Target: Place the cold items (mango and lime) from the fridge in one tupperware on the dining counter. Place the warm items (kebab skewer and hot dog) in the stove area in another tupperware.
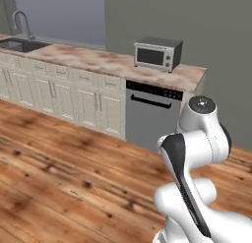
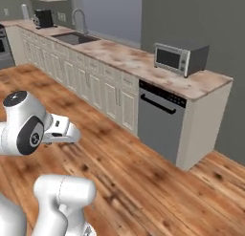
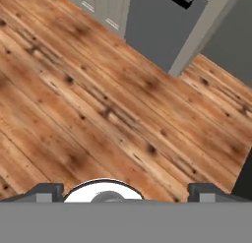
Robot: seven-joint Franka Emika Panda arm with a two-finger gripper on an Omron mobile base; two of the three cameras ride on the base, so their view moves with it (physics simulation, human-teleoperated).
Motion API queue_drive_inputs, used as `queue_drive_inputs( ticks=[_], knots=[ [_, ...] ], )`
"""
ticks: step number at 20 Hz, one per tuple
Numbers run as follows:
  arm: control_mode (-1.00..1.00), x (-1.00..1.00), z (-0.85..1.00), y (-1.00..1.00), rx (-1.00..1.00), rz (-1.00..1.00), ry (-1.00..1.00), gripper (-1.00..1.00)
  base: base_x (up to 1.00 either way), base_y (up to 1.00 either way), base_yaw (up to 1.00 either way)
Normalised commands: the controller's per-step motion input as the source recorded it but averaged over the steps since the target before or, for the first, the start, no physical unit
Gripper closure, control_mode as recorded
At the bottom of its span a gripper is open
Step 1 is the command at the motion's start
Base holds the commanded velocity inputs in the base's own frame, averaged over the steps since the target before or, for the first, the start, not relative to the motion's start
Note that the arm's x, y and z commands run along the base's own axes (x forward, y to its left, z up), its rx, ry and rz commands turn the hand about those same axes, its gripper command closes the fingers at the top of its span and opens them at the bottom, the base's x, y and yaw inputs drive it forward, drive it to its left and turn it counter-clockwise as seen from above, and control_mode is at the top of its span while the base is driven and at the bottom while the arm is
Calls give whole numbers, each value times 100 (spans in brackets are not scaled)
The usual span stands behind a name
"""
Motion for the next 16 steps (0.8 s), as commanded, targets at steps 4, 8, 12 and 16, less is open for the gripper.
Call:
queue_drive_inputs(
  ticks=[4,8,12,16],
  knots=[
    [100,0,0,0,0,0,0,-100,100,-19,48],
    [100,0,0,0,0,0,0,-100,100,-14,45],
    [100,0,0,0,0,0,0,-100,100,7,35],
    [100,0,0,0,0,0,0,-100,100,48,9]
  ],
)
